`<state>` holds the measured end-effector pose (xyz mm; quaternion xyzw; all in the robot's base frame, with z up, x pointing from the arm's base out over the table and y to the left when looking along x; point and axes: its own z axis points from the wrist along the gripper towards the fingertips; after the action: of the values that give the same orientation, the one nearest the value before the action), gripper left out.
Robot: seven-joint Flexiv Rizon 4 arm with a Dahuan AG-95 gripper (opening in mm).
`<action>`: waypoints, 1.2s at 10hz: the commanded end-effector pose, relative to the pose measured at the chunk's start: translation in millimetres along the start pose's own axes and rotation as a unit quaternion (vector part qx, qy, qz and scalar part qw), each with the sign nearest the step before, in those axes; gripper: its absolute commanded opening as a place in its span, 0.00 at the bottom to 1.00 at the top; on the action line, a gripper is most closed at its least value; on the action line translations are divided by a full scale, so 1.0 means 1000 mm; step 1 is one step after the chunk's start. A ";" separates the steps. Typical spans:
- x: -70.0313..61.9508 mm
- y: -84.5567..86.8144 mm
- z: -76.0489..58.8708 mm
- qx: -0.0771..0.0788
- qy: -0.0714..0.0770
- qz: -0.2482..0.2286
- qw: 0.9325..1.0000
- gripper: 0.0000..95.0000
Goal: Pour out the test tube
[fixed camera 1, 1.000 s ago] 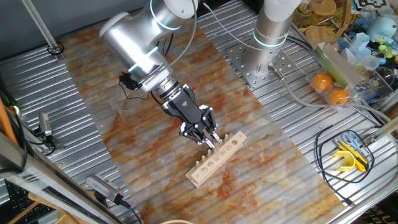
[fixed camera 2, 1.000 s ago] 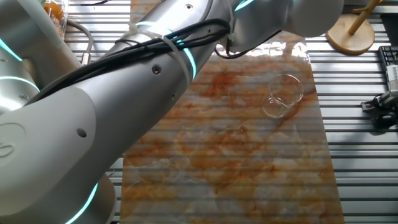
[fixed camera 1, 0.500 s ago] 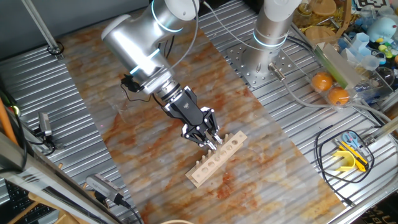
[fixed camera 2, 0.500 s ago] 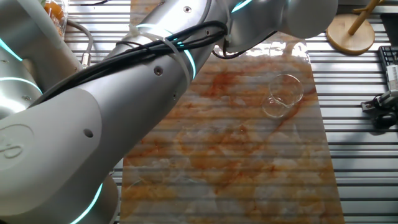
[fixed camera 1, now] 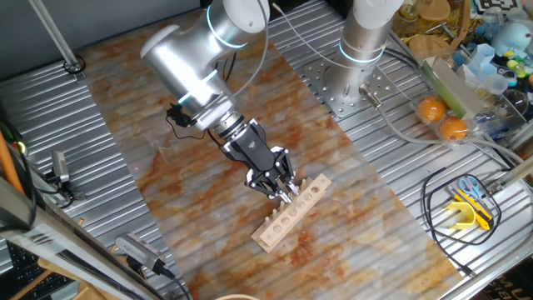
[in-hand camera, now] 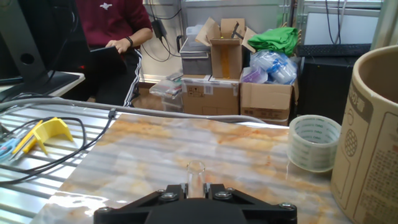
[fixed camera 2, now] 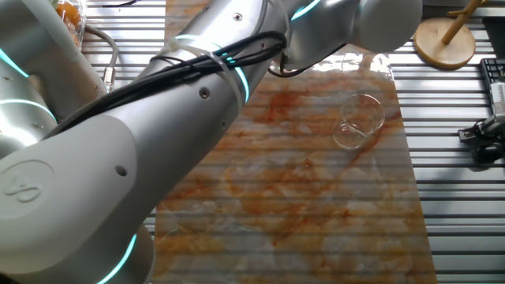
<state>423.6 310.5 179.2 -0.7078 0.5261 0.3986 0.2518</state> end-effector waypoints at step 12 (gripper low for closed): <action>0.028 -0.001 0.020 0.013 0.009 -0.001 1.000 0.00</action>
<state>421.9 310.0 145.0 -0.7088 0.5322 0.3862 0.2553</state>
